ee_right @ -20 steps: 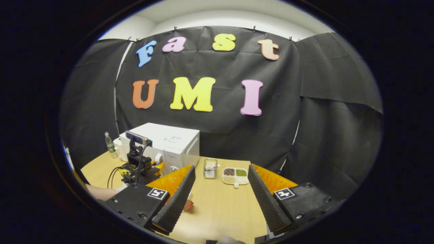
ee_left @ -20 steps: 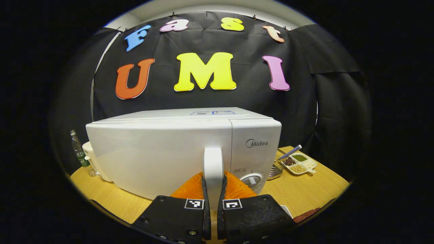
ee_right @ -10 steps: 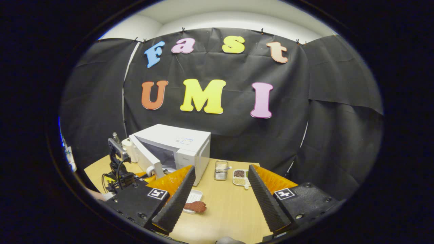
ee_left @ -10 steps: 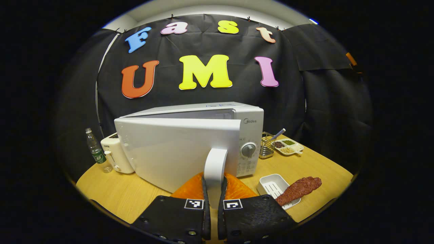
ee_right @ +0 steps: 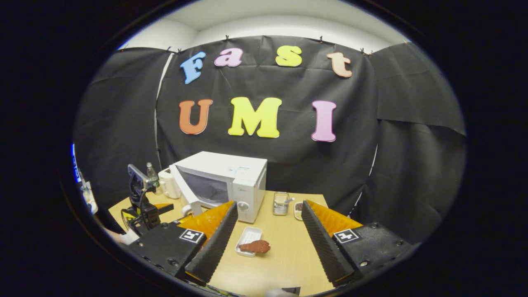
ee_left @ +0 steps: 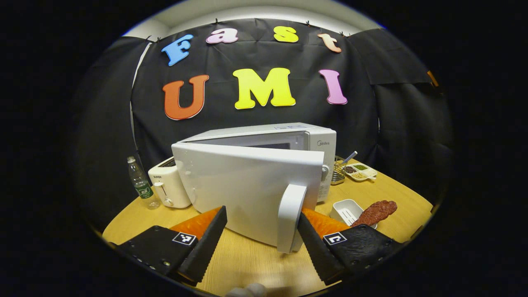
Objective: Open the microwave oven with the left hand, put the food in, and close the microwave oven.
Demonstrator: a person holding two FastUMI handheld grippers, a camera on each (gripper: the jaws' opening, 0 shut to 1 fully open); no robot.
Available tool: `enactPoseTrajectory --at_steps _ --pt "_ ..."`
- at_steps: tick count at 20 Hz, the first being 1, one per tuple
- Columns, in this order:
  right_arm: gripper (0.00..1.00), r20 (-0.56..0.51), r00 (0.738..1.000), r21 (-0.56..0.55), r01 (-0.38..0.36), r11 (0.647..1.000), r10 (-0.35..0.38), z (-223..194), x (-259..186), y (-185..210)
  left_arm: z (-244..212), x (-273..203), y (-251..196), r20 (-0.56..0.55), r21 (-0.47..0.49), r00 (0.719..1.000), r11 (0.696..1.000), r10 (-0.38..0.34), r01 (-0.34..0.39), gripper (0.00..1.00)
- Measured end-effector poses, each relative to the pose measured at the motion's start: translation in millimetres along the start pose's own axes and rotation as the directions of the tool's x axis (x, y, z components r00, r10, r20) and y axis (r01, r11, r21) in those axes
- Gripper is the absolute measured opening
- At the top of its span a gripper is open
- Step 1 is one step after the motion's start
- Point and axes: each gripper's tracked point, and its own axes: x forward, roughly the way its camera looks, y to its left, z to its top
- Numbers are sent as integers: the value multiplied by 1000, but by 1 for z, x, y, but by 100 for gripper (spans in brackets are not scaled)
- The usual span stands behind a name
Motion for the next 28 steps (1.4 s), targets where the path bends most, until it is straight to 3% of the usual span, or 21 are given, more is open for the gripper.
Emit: enactPoseTrajectory --at_steps 8,17,23,28 --pt "99 -3 999 6 -37 999 37 -12 -8 33 -12 -46 41 -20 11 999 999 36 -36 96" --pt "99 -37 998 14 -58 998 59 -50 -21 71 -41 -113 147 -63 22 981 983 184 -183 96" --pt "99 -90 995 25 -30 999 32 -85 -10 67 -48 -147 213 -72 38 952 955 297 -295 96" --pt "99 -160 987 50 -24 998 32 -118 15 58 -45 -167 231 -69 39 940 943 334 -332 96"
